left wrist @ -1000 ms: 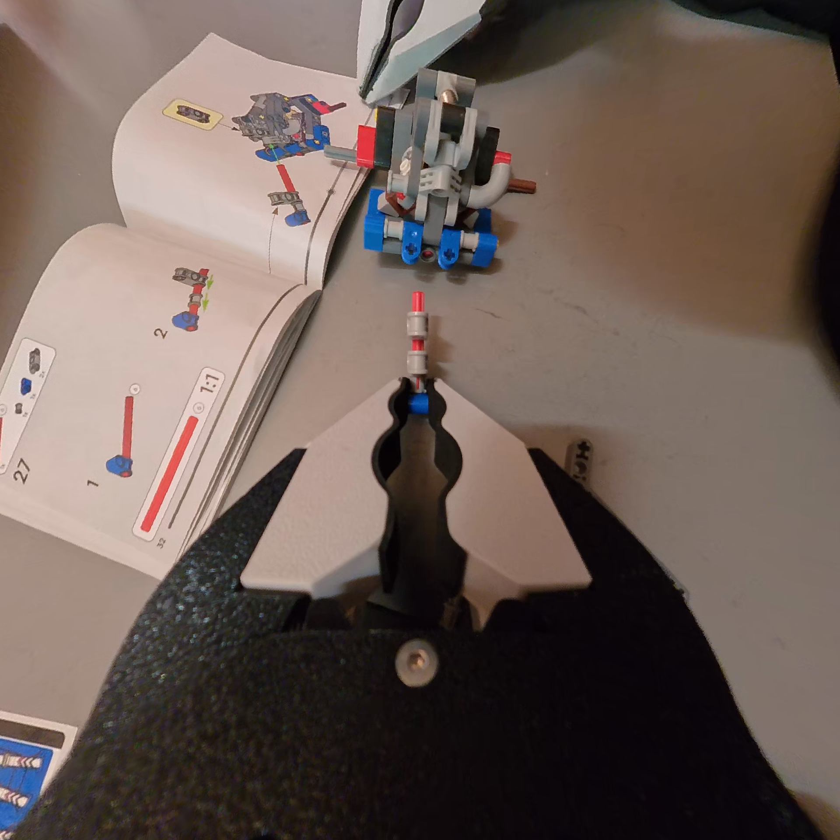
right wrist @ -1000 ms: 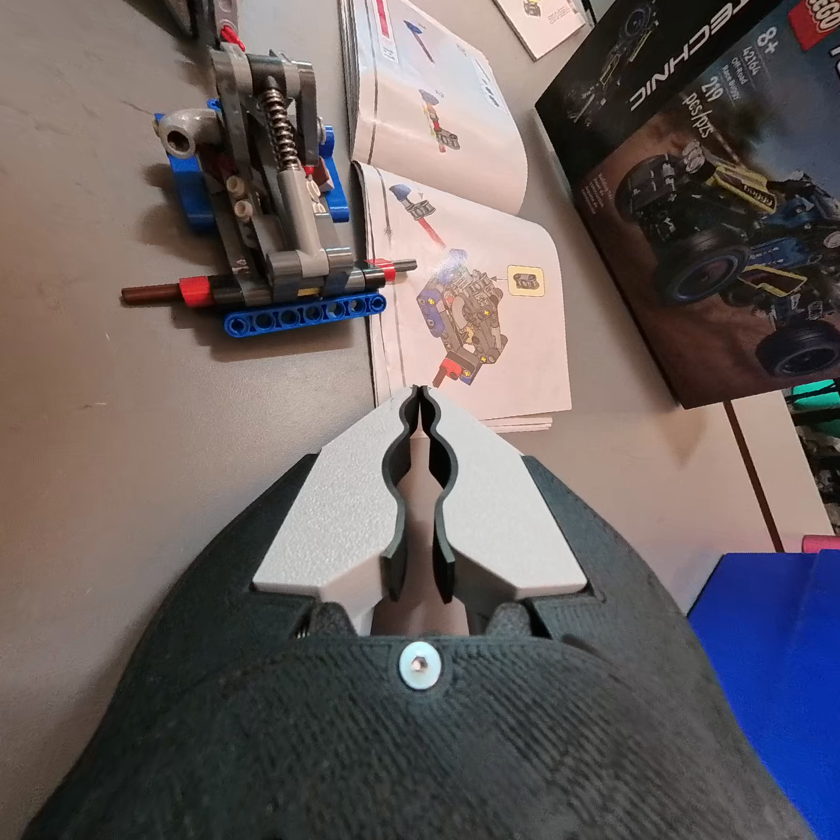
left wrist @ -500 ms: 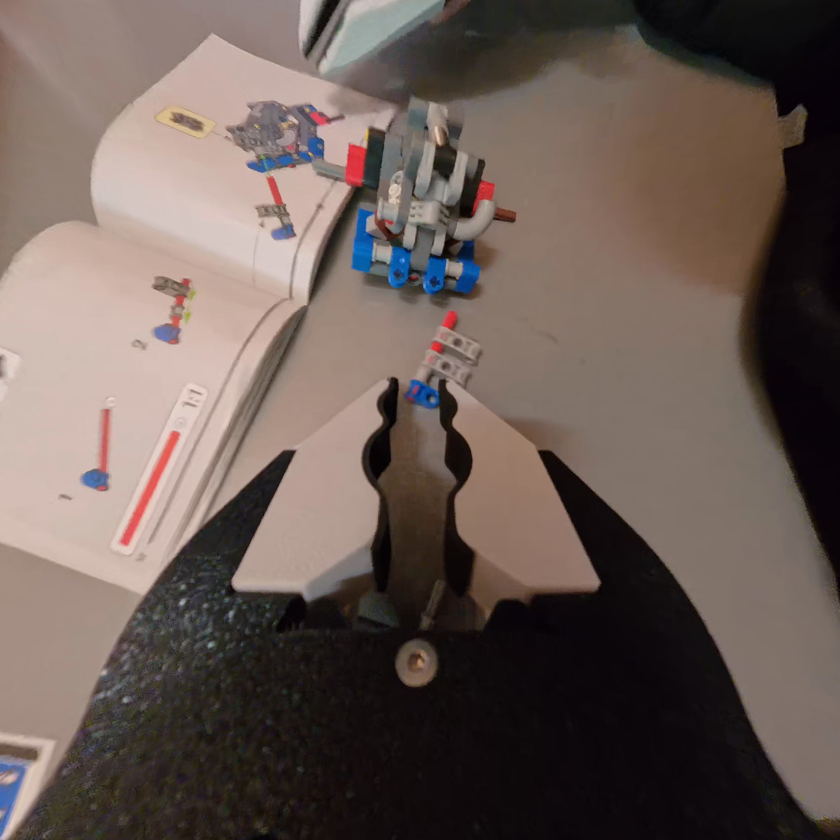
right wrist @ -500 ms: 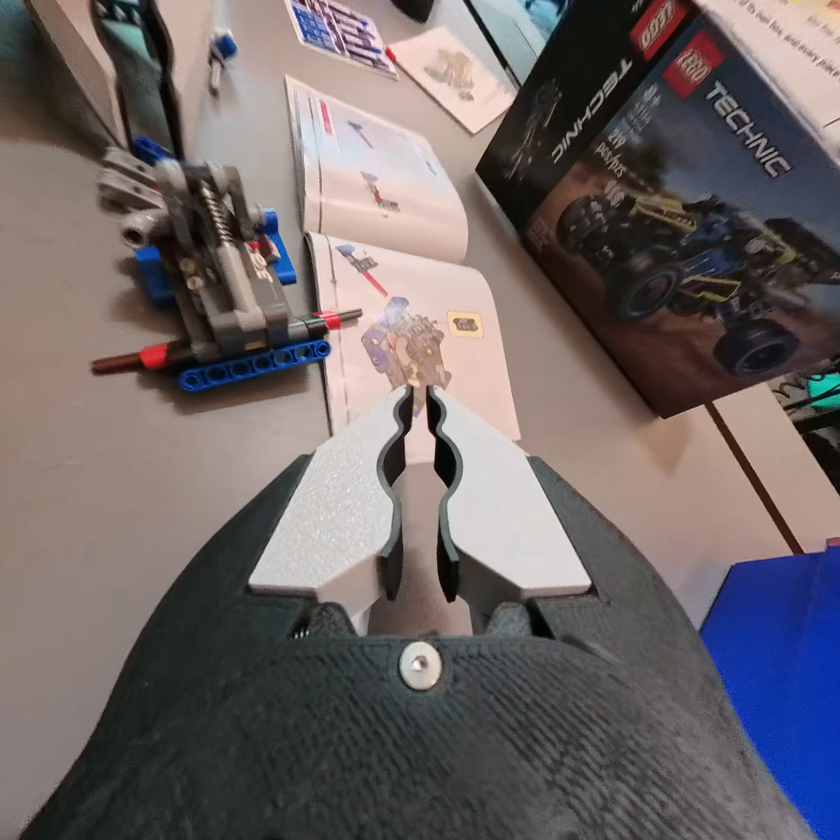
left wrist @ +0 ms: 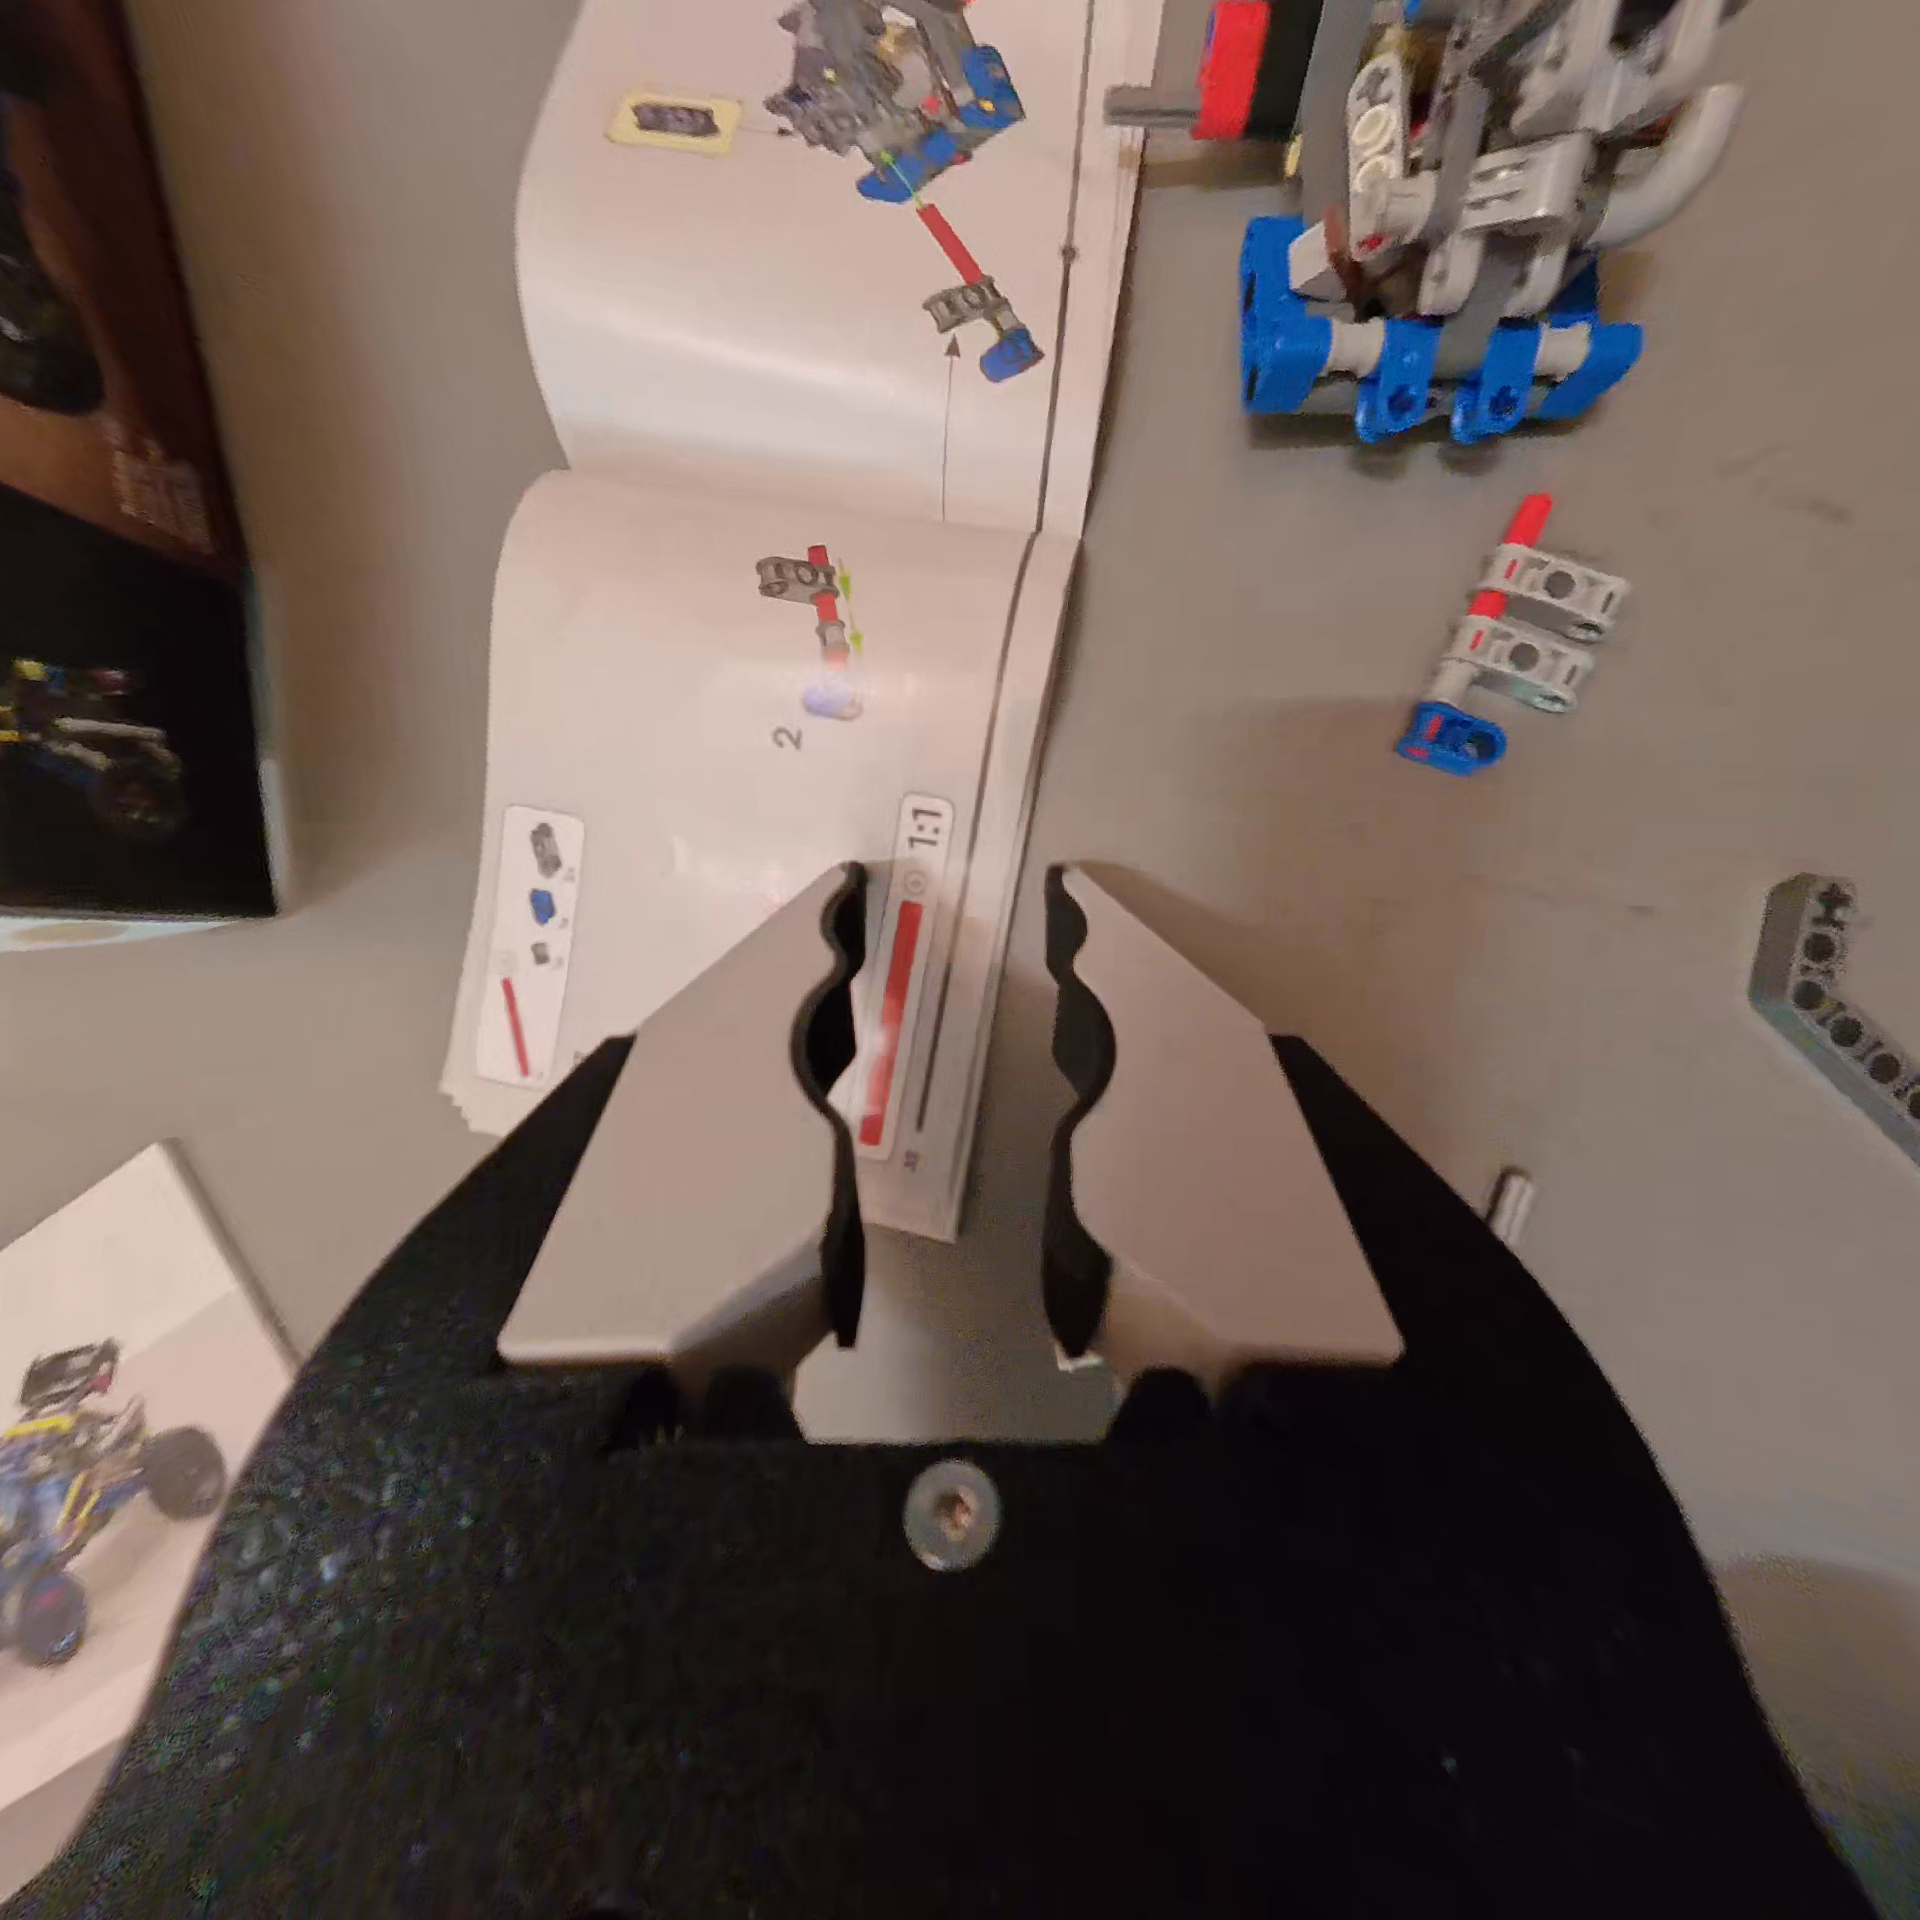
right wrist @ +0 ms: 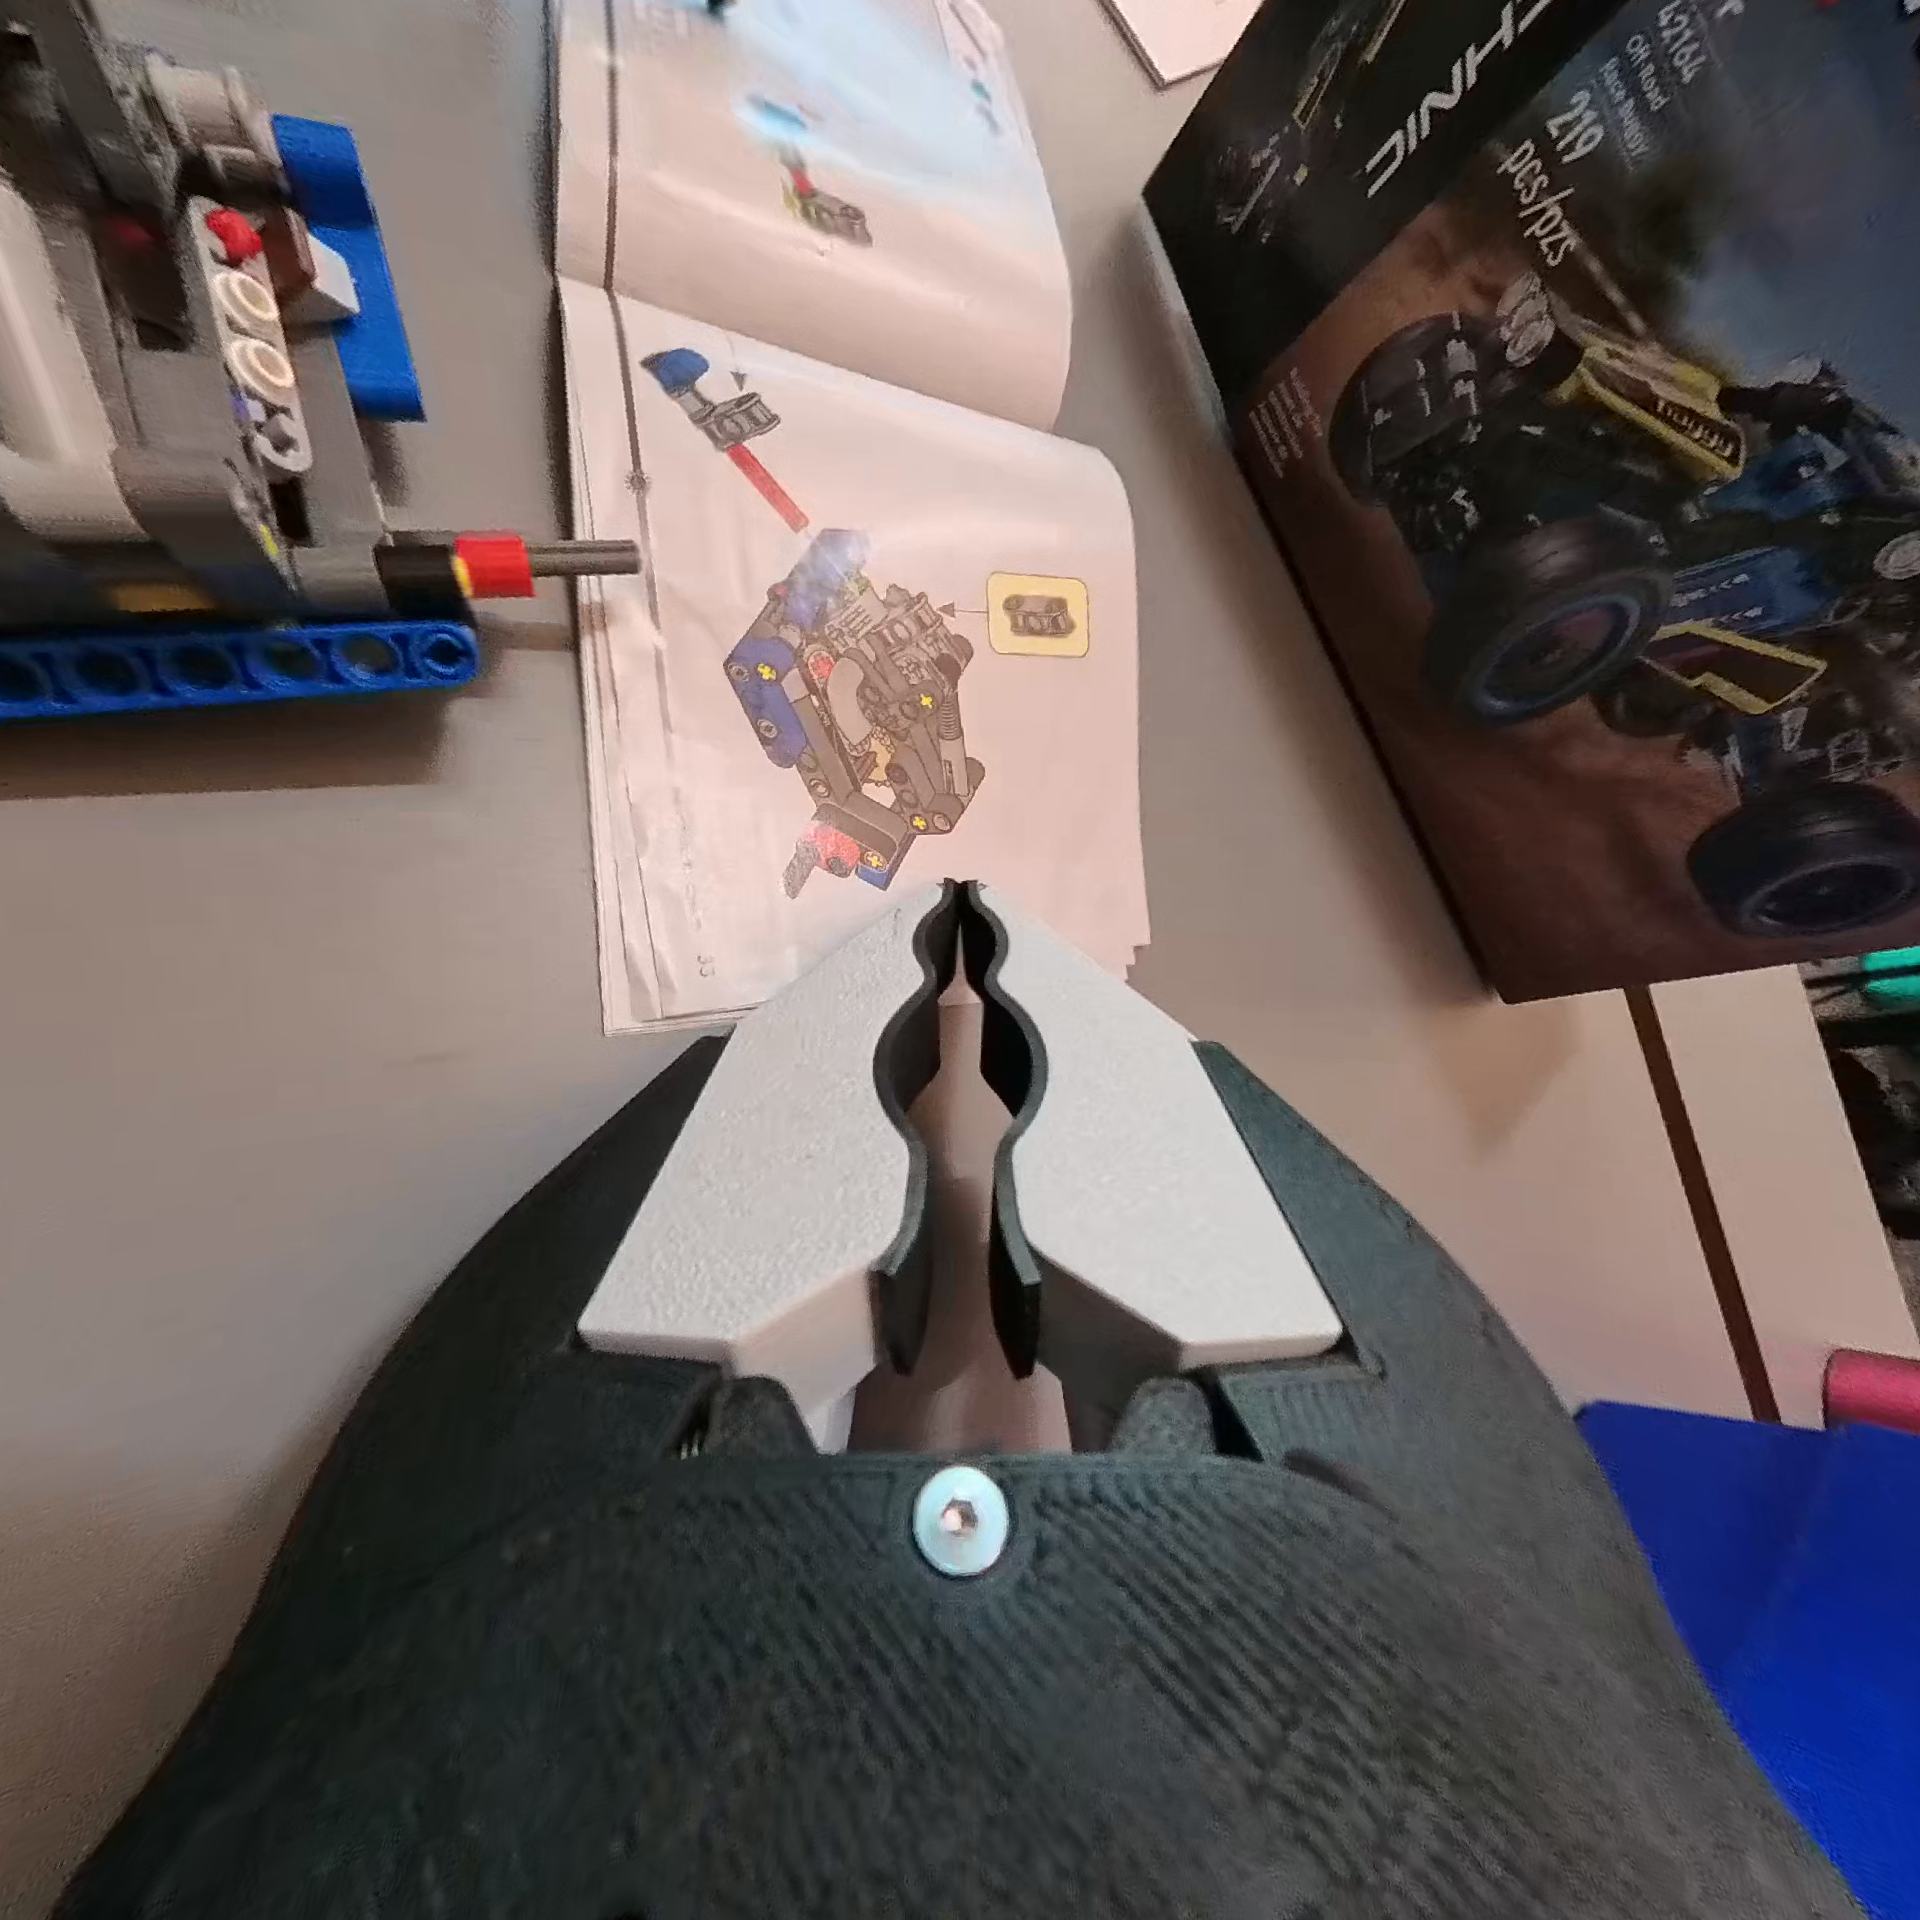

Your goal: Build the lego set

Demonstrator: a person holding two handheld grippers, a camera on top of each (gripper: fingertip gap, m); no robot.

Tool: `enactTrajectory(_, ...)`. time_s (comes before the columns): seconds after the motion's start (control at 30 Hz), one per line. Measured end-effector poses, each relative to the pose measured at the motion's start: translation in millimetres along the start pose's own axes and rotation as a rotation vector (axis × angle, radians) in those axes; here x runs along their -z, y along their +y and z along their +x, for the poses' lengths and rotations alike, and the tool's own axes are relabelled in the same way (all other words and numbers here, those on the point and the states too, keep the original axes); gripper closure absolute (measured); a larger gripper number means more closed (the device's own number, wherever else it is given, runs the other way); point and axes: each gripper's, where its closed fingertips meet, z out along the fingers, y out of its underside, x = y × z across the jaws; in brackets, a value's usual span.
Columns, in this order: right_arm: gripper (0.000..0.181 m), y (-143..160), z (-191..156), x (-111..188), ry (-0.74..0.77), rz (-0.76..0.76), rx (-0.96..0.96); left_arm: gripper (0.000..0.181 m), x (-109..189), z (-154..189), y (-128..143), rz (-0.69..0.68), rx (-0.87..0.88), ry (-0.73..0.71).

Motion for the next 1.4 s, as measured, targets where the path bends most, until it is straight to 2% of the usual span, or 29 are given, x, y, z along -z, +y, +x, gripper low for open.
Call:
enactTrajectory(0.17, 0.181, 4, 13, -6, 0.034, -0.016, 0.005, 0.166, -4, 8, -5, -0.012, 0.016, 0.073)
enactTrajectory(0.23, 0.181, 8, 20, -7, 0.084, -0.039, 0.028, 0.18, -4, 13, -7, -0.011, -0.001, 0.097)
enactTrajectory(0.43, 0.181, 7, 26, 2, 0.158, -0.065, 0.041, 0.181, 1, 15, -15, 0.003, -0.029, 0.099)
enactTrajectory(0.6, 0.18, -34, 25, 19, 0.145, 0.081, -0.017, 0.181, 10, 18, -32, 0.099, -0.011, 0.115)
enactTrajectory(0.8, 0.164, -100, 7, 20, 0.022, 0.204, 0.016, 0.181, 18, 16, -44, 0.162, -0.037, 0.084)
enactTrajectory(0.9, 0.153, -120, 1, 11, -0.042, 0.156, 0.08, 0.181, 22, 8, -56, 0.198, -0.057, 0.042)
enactTrajectory(1.1, 0.139, -132, -11, -18, -0.162, 0.019, 0.128, 0.181, 17, 3, -74, 0.268, -0.079, 0.003)
enactTrajectory(1.23, 0.138, -120, -11, -30, -0.182, -0.083, 0.11, 0.181, 17, -3, -74, 0.255, -0.109, -0.063)
enactTrajectory(1.4, 0.139, -111, -7, -31, -0.165, -0.12, 0.077, 0.181, 21, -10, -90, 0.35, -0.075, -0.116)
